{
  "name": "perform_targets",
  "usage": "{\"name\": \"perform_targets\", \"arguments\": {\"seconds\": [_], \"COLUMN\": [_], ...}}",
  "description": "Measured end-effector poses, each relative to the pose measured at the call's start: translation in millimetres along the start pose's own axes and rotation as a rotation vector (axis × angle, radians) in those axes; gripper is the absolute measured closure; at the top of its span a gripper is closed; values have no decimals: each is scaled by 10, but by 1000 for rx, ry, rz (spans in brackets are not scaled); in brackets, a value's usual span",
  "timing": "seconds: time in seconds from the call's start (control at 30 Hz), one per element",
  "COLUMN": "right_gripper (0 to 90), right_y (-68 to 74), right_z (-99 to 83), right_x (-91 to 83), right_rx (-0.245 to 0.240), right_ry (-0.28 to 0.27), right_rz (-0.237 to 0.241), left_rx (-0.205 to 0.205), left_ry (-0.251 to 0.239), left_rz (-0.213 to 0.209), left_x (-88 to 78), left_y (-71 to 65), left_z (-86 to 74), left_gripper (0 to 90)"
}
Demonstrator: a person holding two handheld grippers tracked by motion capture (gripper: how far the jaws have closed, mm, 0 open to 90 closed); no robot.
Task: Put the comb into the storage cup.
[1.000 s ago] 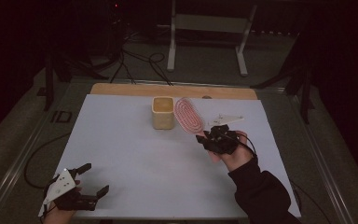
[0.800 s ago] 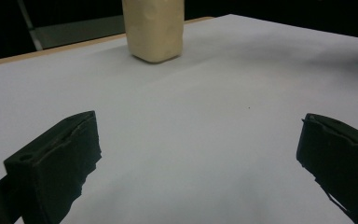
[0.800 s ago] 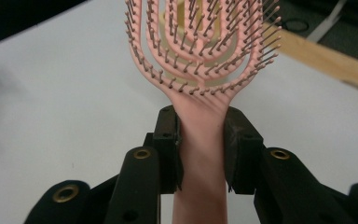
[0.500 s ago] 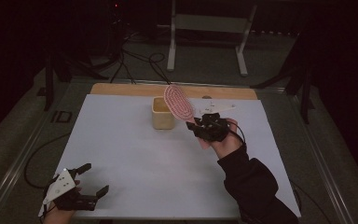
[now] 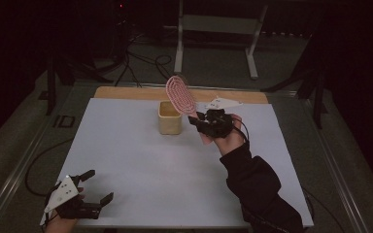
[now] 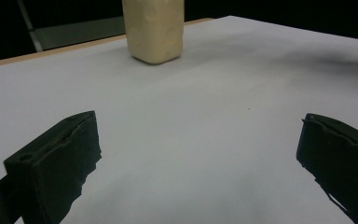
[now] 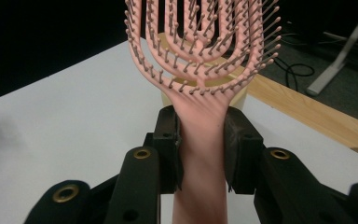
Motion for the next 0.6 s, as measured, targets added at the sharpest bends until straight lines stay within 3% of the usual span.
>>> {"name": "perform_targets", "arguments": {"seconds": [0.17, 0.47, 0.6], "right_gripper": [700, 700, 700], "right_y": [-17, -56, -72], "right_z": [52, 160, 216], "right_x": [87, 172, 212], "right_rx": [-19, 2, -13], "right_ry": [-8, -53, -61], "right_rz": [11, 14, 10], "left_rx": [1, 0, 0], "left_ry": [-1, -2, -2], "left_rz": [-1, -2, -1], "left_x": [-2, -9, -7], "left_y": [2, -2, 2], "left_z": [0, 2, 0], "left_gripper": [0, 0, 0]}}
Point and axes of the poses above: each handheld gripper's, and its own axes: x roughly forward along the jaws, z roughly out of its top, y roughly to its left, the point moved 1 cm from there along x, roughly forward along the jaws, and after that the axes turned 3 degrees about y, right-handed, at the moved point
